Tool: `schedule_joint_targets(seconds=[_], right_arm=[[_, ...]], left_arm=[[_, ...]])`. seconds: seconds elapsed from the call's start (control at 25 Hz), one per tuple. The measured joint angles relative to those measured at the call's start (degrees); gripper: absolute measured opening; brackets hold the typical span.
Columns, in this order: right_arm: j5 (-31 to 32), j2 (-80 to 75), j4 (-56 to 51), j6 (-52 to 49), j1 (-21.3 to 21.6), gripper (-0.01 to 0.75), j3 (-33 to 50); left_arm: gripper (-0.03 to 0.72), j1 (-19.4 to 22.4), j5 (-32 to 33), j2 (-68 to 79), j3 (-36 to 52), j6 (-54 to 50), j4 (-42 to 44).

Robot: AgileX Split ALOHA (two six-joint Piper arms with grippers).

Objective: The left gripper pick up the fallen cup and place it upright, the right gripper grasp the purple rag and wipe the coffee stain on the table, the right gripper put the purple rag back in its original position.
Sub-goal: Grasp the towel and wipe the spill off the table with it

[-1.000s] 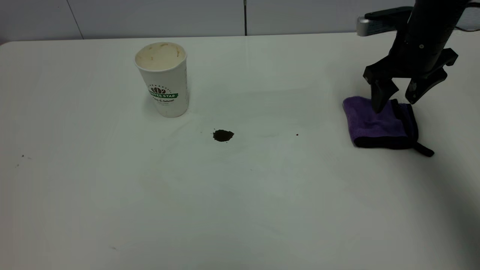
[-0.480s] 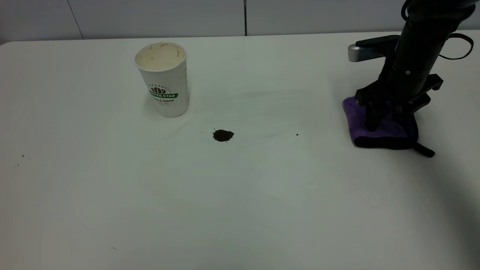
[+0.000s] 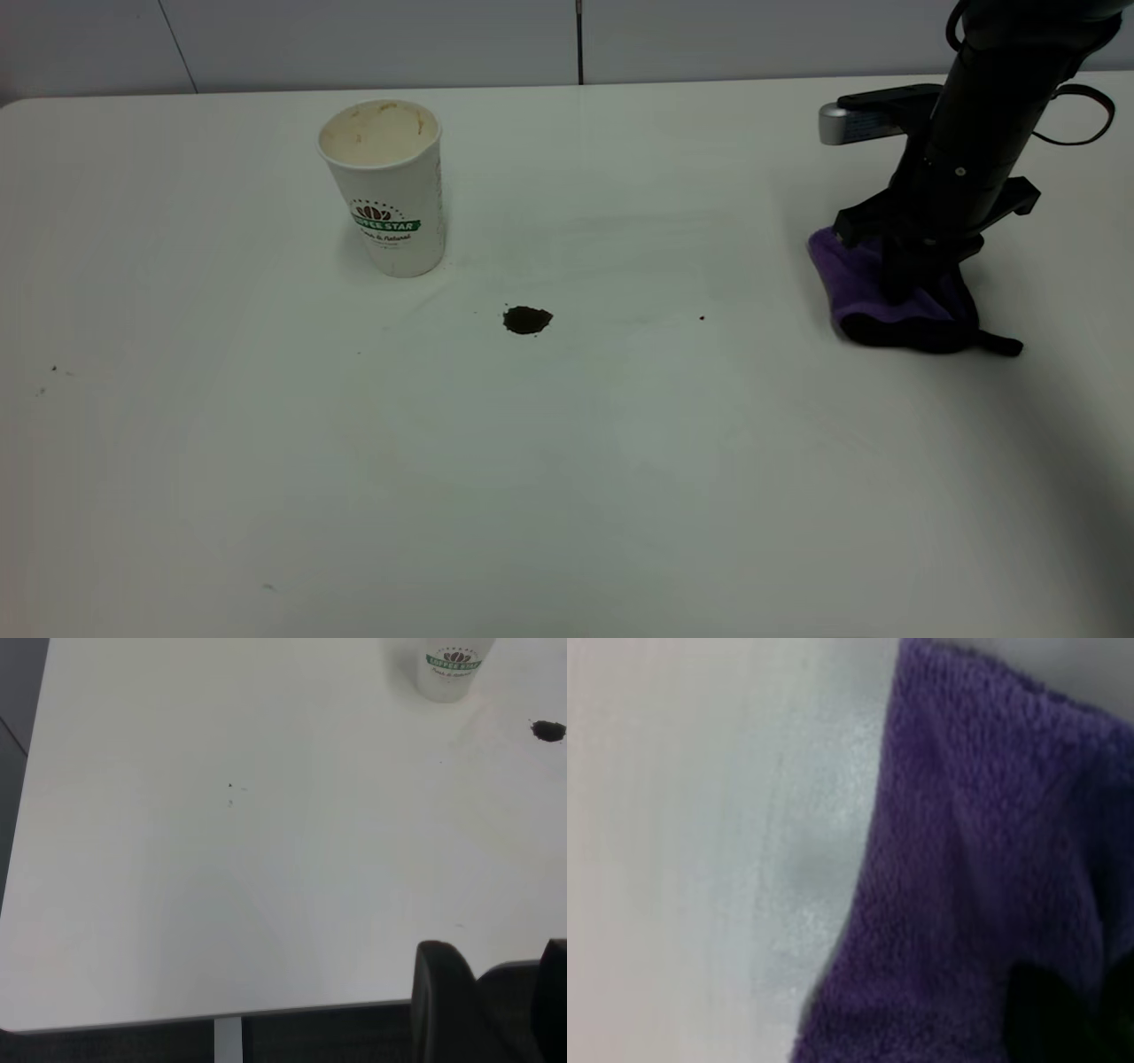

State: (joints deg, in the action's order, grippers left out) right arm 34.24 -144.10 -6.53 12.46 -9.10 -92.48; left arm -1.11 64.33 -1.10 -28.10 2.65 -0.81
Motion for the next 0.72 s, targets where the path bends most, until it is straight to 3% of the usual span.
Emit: schedule_joint_targets(seconds=[0.2,0.44,0.72], right_arm=[[2.82,5.51,-1.07,0.75,-4.86,0.049,-1.46],[7.45,8.59,-1.29,0.81,-14.14,0.049,-7.36],[5.04,7.84,-1.7,-0.33,-23.41,0.049,-9.14]], left_arm=[[0.27,0.0,0.0,0.0,0.0,0.0,0.0],[0.27,0.0,0.0,0.0,0.0,0.0,0.0],[0.27,0.0,-0.02,0.0,0.0,0.0,0.0]])
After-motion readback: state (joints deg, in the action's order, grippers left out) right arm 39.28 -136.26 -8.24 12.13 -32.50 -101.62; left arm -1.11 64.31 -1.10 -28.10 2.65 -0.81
